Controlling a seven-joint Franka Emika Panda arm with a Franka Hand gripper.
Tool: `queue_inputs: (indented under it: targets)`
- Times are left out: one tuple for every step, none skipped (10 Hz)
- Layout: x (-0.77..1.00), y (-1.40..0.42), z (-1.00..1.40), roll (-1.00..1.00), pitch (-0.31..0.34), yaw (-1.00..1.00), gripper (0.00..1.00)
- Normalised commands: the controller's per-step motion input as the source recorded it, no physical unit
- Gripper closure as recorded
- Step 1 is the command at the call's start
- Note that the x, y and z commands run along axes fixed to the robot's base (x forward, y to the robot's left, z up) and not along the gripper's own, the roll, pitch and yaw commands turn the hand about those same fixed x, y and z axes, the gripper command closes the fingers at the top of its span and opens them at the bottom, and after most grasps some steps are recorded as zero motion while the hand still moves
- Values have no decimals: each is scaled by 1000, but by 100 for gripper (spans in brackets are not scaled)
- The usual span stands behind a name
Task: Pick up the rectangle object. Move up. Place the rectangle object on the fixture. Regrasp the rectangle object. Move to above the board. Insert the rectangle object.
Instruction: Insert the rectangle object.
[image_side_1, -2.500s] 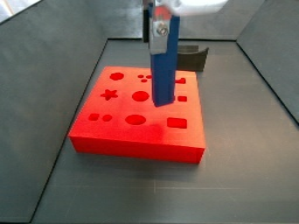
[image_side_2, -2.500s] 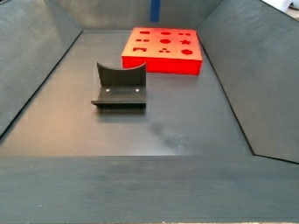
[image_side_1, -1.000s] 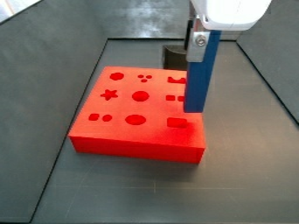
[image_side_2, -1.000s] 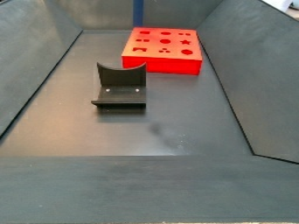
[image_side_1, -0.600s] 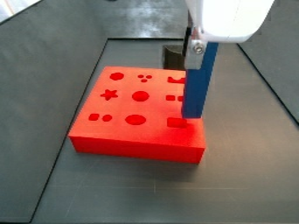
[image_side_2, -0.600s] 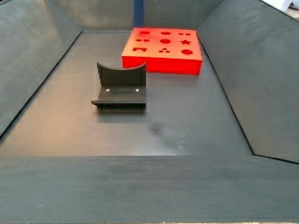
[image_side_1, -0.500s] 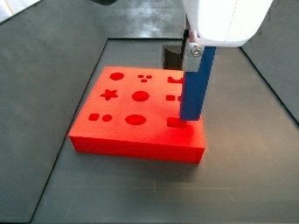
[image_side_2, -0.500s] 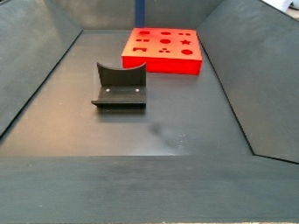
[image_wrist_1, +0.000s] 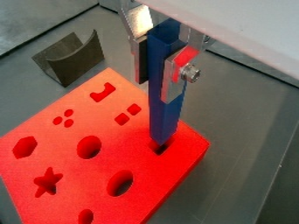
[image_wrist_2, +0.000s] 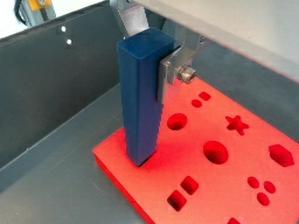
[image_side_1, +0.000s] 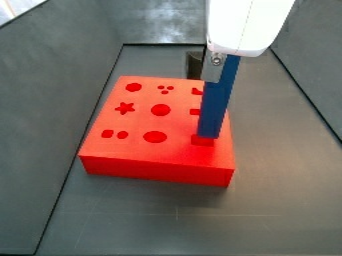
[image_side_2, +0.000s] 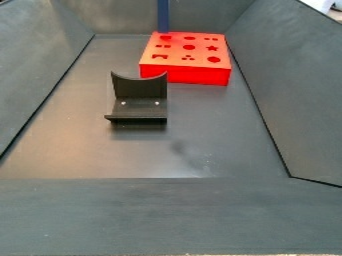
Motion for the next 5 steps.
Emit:
queue_inputs:
  targets:
    - [69, 0, -257, 19, 0, 0, 100]
    - [0, 0, -186, 19, 0, 0, 100]
    - [0, -17, -83, 19, 0, 0, 100]
    - [0, -34, -54, 20, 0, 0, 100]
    - [0, 0, -60, 20, 0, 0, 100]
